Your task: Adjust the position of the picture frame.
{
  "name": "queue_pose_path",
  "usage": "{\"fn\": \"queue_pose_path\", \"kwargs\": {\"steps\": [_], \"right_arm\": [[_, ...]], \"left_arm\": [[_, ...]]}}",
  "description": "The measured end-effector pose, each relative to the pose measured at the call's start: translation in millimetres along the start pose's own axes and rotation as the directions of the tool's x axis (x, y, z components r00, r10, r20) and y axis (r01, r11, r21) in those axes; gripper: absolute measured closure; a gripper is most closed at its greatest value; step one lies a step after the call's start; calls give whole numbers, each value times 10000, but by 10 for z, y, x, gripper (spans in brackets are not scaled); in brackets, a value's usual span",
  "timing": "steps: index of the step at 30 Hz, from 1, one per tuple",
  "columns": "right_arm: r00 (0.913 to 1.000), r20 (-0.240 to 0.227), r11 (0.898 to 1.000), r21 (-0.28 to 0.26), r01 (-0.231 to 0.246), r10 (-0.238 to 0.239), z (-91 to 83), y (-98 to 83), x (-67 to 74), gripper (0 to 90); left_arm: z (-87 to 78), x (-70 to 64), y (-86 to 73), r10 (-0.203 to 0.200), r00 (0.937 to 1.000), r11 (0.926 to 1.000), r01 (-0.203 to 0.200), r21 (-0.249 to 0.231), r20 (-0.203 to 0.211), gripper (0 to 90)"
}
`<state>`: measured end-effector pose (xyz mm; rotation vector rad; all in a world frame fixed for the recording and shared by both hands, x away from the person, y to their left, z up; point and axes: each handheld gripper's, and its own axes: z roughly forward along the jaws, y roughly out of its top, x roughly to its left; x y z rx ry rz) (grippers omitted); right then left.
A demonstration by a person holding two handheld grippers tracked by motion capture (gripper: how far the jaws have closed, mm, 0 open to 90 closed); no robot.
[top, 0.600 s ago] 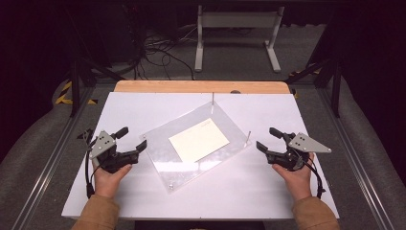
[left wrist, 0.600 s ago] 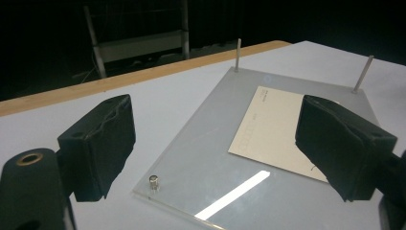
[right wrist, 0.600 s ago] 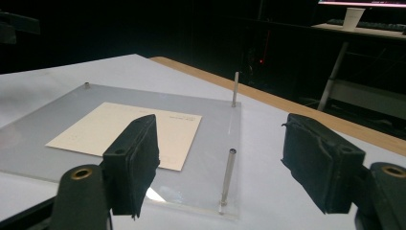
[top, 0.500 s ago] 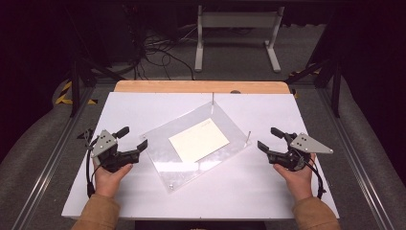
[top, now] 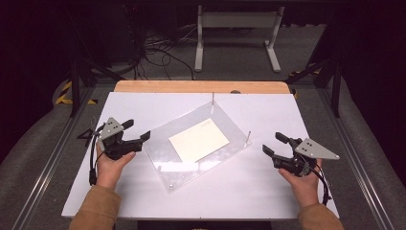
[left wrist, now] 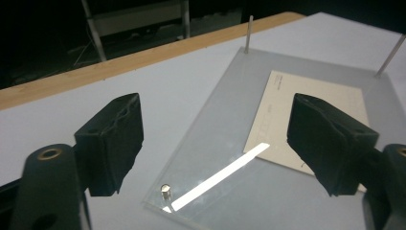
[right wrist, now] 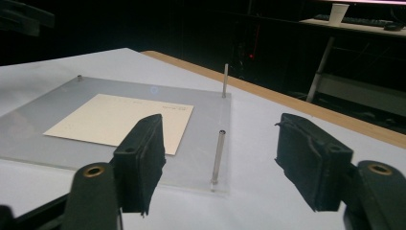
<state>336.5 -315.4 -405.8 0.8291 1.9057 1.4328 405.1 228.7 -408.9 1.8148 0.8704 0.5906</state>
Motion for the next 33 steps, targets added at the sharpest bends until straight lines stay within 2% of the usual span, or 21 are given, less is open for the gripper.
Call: {"fn": "queue_pose_path", "kwargs": {"steps": [6,8,10,13,15,16,17,18,20,22,23,24,26,28,31,32,33], "right_arm": [[9989,-252,9991,171,-386,391,-122,-14,26,364],[9986,-205,9986,234,-473,478,-144,-22,35,346],[9986,-30,9979,382,-530,532,-178,-27,47,347],[9984,26,9977,374,-573,573,-245,-38,64,347],[9983,70,9974,433,-584,582,-293,-49,81,356],[9983,72,9972,463,-584,581,-307,-54,88,376],[9981,-31,9969,506,-606,608,-321,-59,97,403],[9983,-41,9966,587,-584,587,-333,-62,103,419],[9984,-15,9953,789,-570,573,-360,-74,127,449],[9979,-126,9942,885,-615,629,-370,-85,140,454],[9978,-139,9939,909,-626,641,-374,-89,148,454],[9978,-171,9935,956,-622,642,-383,-95,158,454],[9979,-165,9932,991,-615,634,-391,-97,164,454],[9978,-104,9928,1015,-641,654,-405,-101,175,445],[9979,-115,9922,1084,-615,631,-418,-108,185,436],[9977,-119,9918,1102,-645,662,-417,-111,186,435],[9977,-119,9918,1102,-645,662,-417,-111,186,435]], "left_arm": [[68,111,18,-70,9998,10000,68,68,166,315],[86,150,19,-33,9997,10000,32,47,251,330],[131,206,9,-23,9995,9997,14,264,329,368],[202,271,-18,-189,9994,9982,173,568,284,463],[277,306,-47,-194,9997,9956,182,914,131,593],[307,314,-64,-329,9995,9935,327,1094,5,641],[325,324,-78,-472,9988,9930,478,1083,-88,698],[342,348,-94,-615,9975,9928,648,1010,-356,743],[363,380,-103,-819,9959,9933,846,789,-372,894],[389,403,-104,-913,9951,9921,942,830,-374,897],[427,418,-119,-970,9941,9890,1017,1078,-478,897],[427,418,-119,-970,9941,9890,1017,1078,-478,897],[499,448,-162,-1089,9918,9805,1181,1570,-661,897],[583,481,-211,-1158,9901,9639,1313,2316,-795,897],[630,488,-229,-1180,9879,9493,1419,2804,-1004,896],[658,503,-247,-1284,9860,9372,1557,3120,-1062,897],[658,503,-247,-1284,9860,9372,1557,3120,-1062,896]]}}
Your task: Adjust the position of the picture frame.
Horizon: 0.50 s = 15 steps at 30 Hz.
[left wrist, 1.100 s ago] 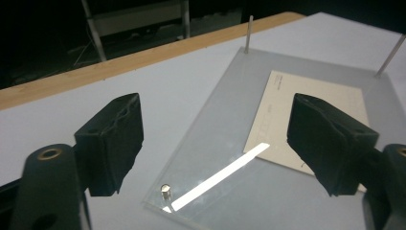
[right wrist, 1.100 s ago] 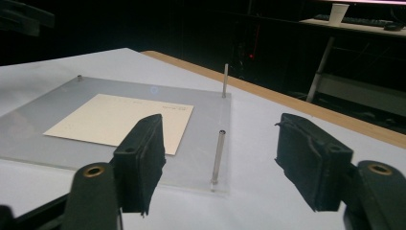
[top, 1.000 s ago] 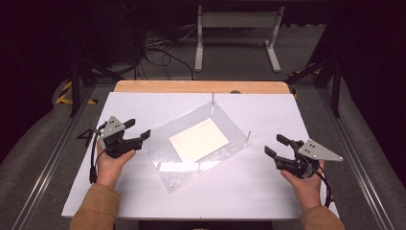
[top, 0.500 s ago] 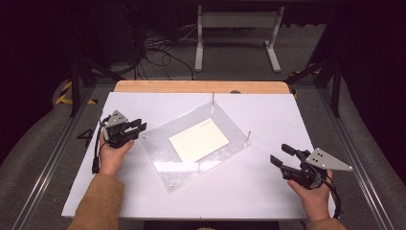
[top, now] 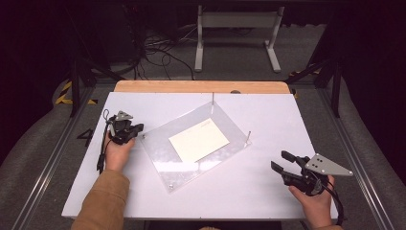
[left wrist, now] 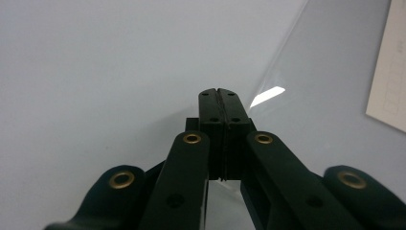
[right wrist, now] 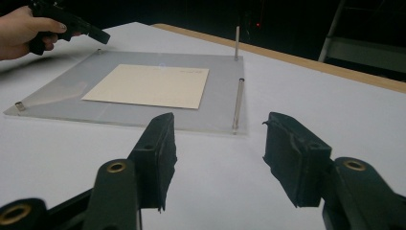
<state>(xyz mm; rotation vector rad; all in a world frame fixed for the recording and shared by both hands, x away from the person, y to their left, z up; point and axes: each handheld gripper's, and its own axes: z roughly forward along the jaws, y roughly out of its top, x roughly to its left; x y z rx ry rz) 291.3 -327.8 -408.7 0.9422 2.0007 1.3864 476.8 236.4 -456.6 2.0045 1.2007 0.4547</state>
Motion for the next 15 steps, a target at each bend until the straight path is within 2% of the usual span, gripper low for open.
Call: {"fn": "queue_pose_path", "kwargs": {"steps": [2,4,8,11,15], "right_arm": [[10000,-56,10000,45,-52,52,14,-6,-3,427],[9999,-118,9999,72,-98,99,30,-10,1,420],[9996,-233,9998,142,-151,154,51,-8,6,417],[9994,-263,9997,150,-213,217,52,-10,2,417],[9989,-246,9992,101,-385,388,40,-10,-23,418]], "left_arm": [[53,27,-30,-208,9998,9985,208,497,10,896],[57,40,-45,-403,9992,9981,400,477,57,896],[54,13,-39,-143,9999,9983,149,572,-94,898],[43,2,-43,-106,9999,9978,104,649,30,899],[12,-66,-41,331,9990,9948,-358,949,301,900]]}}
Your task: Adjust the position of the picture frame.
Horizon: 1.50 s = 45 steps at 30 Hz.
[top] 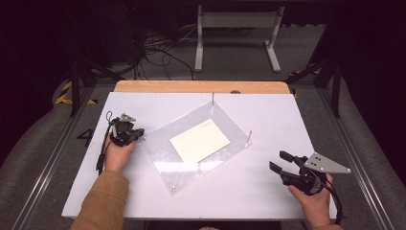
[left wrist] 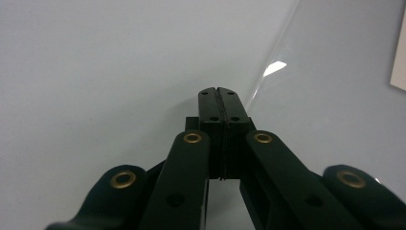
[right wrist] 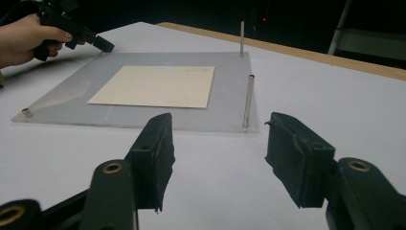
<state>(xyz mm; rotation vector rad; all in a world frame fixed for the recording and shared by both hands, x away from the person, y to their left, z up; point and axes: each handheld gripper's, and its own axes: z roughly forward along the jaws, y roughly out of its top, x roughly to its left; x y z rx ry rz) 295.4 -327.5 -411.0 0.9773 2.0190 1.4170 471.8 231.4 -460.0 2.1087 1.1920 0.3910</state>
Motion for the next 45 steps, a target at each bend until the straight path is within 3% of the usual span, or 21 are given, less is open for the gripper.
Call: {"fn": "queue_pose_path", "kwargs": {"steps": [7,10,16,19,21,24,27,31,34,39,41,42,43,45], "right_arm": [[9999,-80,10000,9,-77,77,15,10,-49,487],[9999,-116,9999,57,-102,103,32,25,-61,504],[9999,-138,9997,232,89,-86,70,55,-56,567],[9999,-105,9993,364,77,-74,94,58,-70,579],[9999,-140,9989,476,46,-40,116,55,-79,607],[10000,-56,9978,659,84,-80,141,51,-83,621],[9998,160,9975,703,105,-117,154,52,-97,621],[9985,541,9952,971,-133,81,192,32,-153,640],[9973,661,9936,1063,-383,313,230,30,-203,654],[9900,1312,9831,1674,-737,518,396,128,-339,675],[9874,1518,9784,1927,-743,451,498,176,-400,661],[9857,1631,9742,2121,-766,419,574,196,-443,656],[9826,1826,9659,2469,-780,327,685,216,-496,656],[9810,1920,9611,2643,-799,287,743,226,-522,656]], "left_arm": [[-51,-255,-28,806,9946,9956,-835,431,655,900],[-72,-342,-51,973,9912,9934,-1022,515,896,900],[-107,-507,-92,1398,9781,9867,-1506,609,1541,900],[-114,-633,-112,1683,9636,9808,-1848,625,2079,900],[-110,-713,-119,1859,9499,9764,-2073,613,2513,900],[-106,-817,-116,2158,9357,9685,-2415,607,2792,900],[-104,-892,-131,2305,9171,9635,-2620,559,3254,900],[-99,-933,-156,2286,9052,9649,-2596,403,3582,899],[-106,-925,-154,2291,9042,9662,-2561,283,3605,896],[-250,-900,-140,2088,9311,9778,-2044,-464,2992,836],[-309,-895,-154,1973,9387,9800,-1812,-821,2826,788],[-331,-893,-163,1899,9382,9812,-1708,-901,2895,764],[-372,-903,-191,1797,9432,9817,-1540,-1116,2796,696],[-392,-913,-211,1815,9469,9807,-1542,-1205,2655,660]]}}
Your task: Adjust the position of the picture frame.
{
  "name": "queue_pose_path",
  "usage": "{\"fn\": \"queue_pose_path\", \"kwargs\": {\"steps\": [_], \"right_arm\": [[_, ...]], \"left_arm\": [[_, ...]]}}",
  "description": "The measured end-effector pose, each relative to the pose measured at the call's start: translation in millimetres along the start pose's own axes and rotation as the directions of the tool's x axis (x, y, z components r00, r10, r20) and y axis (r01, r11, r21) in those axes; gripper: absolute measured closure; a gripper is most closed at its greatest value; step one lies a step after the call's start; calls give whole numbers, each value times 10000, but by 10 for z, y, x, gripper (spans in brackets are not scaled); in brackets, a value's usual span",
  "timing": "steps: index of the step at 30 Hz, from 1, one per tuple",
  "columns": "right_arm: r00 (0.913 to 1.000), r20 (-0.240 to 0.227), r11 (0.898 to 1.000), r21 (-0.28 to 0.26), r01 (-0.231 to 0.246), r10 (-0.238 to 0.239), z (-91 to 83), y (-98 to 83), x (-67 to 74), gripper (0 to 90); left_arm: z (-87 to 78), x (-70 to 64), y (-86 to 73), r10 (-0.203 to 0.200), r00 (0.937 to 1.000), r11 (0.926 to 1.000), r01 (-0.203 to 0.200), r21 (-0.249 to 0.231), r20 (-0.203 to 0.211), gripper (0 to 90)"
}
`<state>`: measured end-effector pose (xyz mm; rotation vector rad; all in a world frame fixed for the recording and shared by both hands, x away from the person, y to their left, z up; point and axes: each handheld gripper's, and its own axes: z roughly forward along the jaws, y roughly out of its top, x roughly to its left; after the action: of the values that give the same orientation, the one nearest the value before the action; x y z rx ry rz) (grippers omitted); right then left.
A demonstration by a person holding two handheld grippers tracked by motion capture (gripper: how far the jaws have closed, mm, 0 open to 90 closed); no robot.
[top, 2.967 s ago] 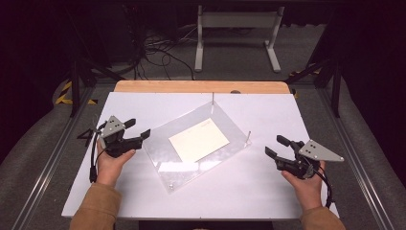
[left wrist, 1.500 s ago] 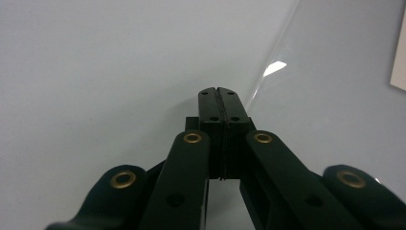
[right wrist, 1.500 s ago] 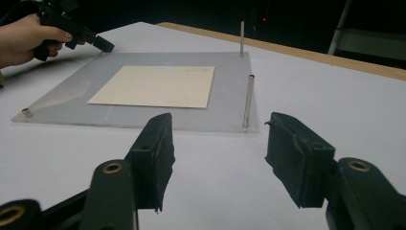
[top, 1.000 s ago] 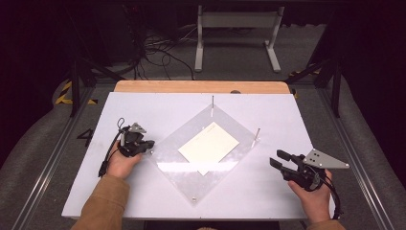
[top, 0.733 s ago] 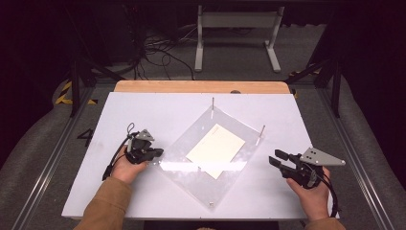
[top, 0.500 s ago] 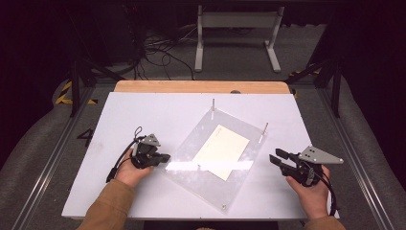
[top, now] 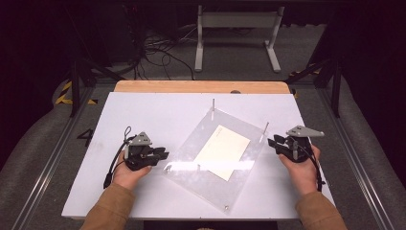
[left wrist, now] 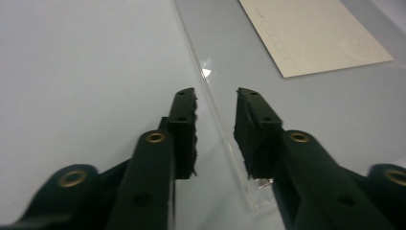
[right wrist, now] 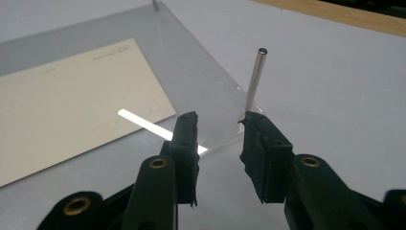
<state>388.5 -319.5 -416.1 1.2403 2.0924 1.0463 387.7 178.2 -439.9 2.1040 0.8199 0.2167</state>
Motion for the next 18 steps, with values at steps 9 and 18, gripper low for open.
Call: {"fn": "queue_pose_path", "kwargs": {"steps": [9,18], "right_arm": [[9985,553,9977,670,-67,30,341,220,-109,670],[9978,661,9905,1370,-114,24,540,349,-166,829]], "left_arm": [[-179,-155,-159,62,9997,9992,-72,-387,-256,543],[-195,-167,-238,-40,9990,10000,39,-16,-449,516]]}}
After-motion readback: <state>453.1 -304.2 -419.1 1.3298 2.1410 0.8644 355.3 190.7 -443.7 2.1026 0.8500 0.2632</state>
